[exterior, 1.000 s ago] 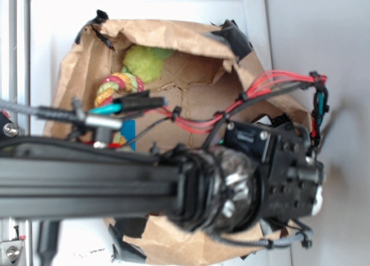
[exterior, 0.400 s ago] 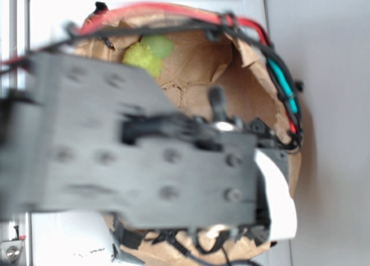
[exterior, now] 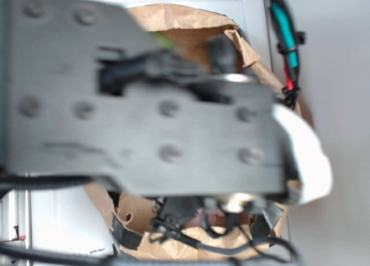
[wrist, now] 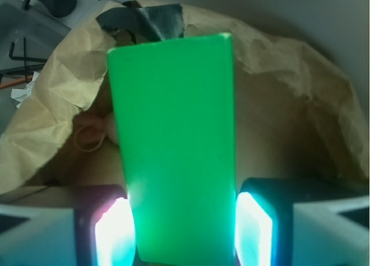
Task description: Grab the green block.
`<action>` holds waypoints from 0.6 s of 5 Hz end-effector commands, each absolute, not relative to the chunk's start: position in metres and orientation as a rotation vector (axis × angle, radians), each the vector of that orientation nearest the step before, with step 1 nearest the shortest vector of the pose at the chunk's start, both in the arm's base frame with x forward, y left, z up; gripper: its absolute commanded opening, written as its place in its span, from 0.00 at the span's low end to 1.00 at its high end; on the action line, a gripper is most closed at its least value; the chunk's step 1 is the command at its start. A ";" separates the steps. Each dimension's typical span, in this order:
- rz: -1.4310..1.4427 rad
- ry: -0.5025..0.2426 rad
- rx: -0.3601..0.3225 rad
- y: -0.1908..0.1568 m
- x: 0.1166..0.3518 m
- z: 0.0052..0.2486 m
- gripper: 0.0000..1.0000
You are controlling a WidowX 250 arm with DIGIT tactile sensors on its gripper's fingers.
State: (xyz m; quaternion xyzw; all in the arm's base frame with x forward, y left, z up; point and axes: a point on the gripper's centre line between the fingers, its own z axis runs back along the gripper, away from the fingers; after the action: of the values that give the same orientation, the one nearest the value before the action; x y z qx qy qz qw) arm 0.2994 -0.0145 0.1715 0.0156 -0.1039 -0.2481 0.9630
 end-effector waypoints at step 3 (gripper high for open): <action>0.091 0.005 0.090 0.042 0.254 0.201 0.00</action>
State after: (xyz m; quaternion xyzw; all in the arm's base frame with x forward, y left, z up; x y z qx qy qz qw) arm 0.2600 0.0402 0.1827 0.0402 0.0282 0.0299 0.9983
